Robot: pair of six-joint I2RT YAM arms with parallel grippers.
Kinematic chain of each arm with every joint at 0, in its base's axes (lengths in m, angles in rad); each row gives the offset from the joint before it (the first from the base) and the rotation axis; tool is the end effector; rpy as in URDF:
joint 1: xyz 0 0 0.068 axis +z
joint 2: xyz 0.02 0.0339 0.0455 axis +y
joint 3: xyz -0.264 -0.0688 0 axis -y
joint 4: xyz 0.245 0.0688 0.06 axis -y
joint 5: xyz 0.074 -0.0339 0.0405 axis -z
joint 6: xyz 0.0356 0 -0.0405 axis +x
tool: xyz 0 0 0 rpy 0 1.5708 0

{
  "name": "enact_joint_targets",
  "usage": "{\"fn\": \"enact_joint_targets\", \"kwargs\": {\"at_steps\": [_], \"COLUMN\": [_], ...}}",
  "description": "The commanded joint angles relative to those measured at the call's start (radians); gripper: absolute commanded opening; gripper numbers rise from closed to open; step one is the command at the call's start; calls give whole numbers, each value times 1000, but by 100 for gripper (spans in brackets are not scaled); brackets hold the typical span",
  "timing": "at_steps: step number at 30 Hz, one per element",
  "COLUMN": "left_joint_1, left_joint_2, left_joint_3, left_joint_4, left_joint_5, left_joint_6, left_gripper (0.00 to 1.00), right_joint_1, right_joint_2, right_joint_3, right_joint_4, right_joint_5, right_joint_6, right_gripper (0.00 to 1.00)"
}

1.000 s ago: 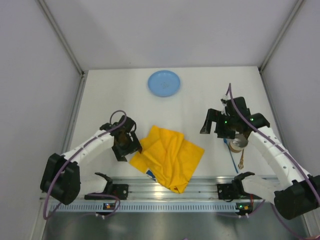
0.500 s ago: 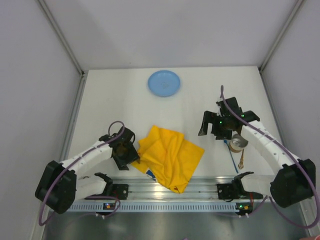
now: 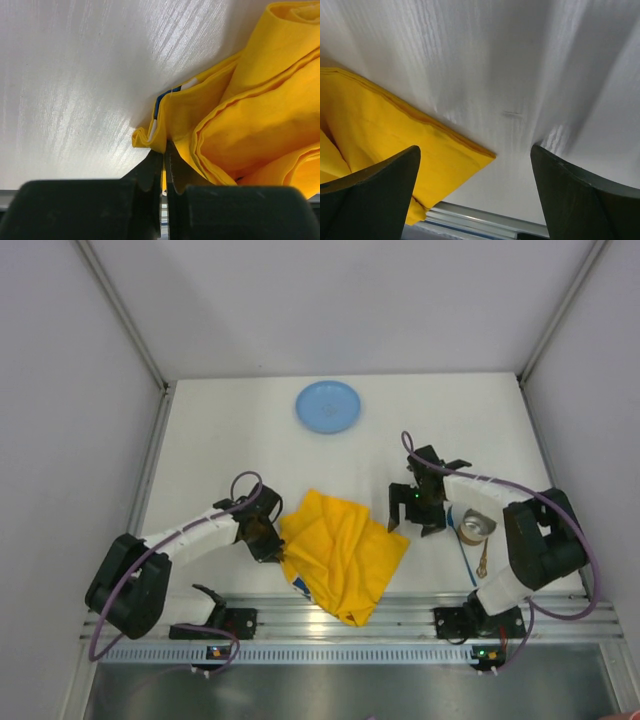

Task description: Set the dinner table for one person

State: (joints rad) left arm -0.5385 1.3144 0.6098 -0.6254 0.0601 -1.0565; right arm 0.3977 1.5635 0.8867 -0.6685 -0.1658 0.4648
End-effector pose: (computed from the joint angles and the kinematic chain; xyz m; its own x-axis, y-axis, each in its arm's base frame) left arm 0.1746 -0.1068 0.1495 -0.8665 -0.4947 -0.0665 -0.4680 0.8516 -0.2363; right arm 0.2476 0.1104 0.1645 -0.9898 0.0637 -0.1278 0.0309 0.9693 0.2440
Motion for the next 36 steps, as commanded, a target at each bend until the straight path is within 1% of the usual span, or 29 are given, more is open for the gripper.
{"fn": "enact_joint_targets", "kwargs": {"at_steps": [1, 2, 3, 5, 6, 8, 9, 11, 12, 13, 14, 17, 18, 20, 22, 23, 24, 25, 26, 27, 28, 29, 30, 31, 32, 33, 34, 36], "left_joint_1": [-3, -2, -3, -2, -2, 0, -1, -2, -2, -2, -2, -2, 0, 6, 38, 58, 115, 150, 188, 263, 294, 322, 372, 393, 411, 442, 451, 457], "left_joint_2": [51, 51, 52, 59, 59, 65, 68, 71, 69, 68, 65, 51, 45, 43, 60, 75, 107, 124, 143, 185, 207, 232, 273, 285, 281, 267, 249, 185], "left_joint_3": [-38, -38, -36, -28, -25, -13, -12, -4, -1, 4, 7, 25, 33, 73, 114, 169, 200, 231, 293, 332, 373, 472, 526, 632, 674, 706, 743, 749], "left_joint_4": [58, 55, 53, 43, 39, 30, 26, 20, 20, 16, 12, -3, -19, -37, -65, -79, -86, -97, -99, -103, -115, -156, -193, -232, -287, -304, -316, -345], "left_joint_5": [-112, -114, -114, -117, -120, -123, -123, -120, -118, -117, -117, -118, -123, -135, -141, -140, -131, -117, -79, -66, -66, -75, -103, -124, -144, -190, -204, -227], "left_joint_6": [13, 16, 18, 21, 24, 29, 30, 32, 33, 35, 35, 42, 46, 62, 84, 117, 137, 159, 199, 220, 242, 280, 292, 296, 299, 291, 276, 254], "left_gripper": [3, 2, 2, 0, 0, 0, 0, 0, 0, 0, 0, 0, 0, 0, 0, 0, 0, 0, 0, 0, 0, 0, 0, 0, 0, 0, 0, 0], "right_joint_1": [56, 64, 75, 108, 122, 156, 165, 190, 211, 220, 230, 257, 259, 256, 234, 221, 184, 159, 133, 71, 35, -6, -87, -127, -161, -215, -232, -258], "right_joint_2": [21, 24, 27, 27, 24, 24, 27, 36, 41, 40, 35, 32, 26, 24, 41, 73, 92, 113, 133, 174, 196, 216, 245, 251, 248, 236, 218, 141], "right_joint_3": [-52, -63, -71, -86, -89, -98, -98, -98, -100, -103, -104, -112, -108, -83, -2, 38, 129, 182, 234, 341, 398, 455, 548, 587, 619, 664, 673, 640], "right_joint_4": [76, 87, 104, 110, 119, 129, 132, 133, 133, 133, 138, 139, 139, 129, 107, 71, 51, 31, -9, -28, -49, -101, -124, -147, -190, -207, -224, -252], "right_joint_5": [-18, -26, -43, -52, -57, -60, -66, -84, -92, -97, -100, -107, -109, -104, -98, -91, -89, -90, -86, -84, -81, -63, -58, -51, -28, -11, 9, 60], "right_joint_6": [9, 15, 32, 46, 55, 74, 83, 93, 101, 107, 112, 124, 127, 123, 98, 86, 60, 48, 37, 17, 11, 8, 17, 26, 37, 44, 44, 43], "right_gripper": [92, 89, 83, 78, 73, 67, 59, 50, 39, 33, 22, 2, 0, 0, 0, 0, 0, 0, 0, 0, 0, 0, 0, 0, 0, 0, 0, 0]}}
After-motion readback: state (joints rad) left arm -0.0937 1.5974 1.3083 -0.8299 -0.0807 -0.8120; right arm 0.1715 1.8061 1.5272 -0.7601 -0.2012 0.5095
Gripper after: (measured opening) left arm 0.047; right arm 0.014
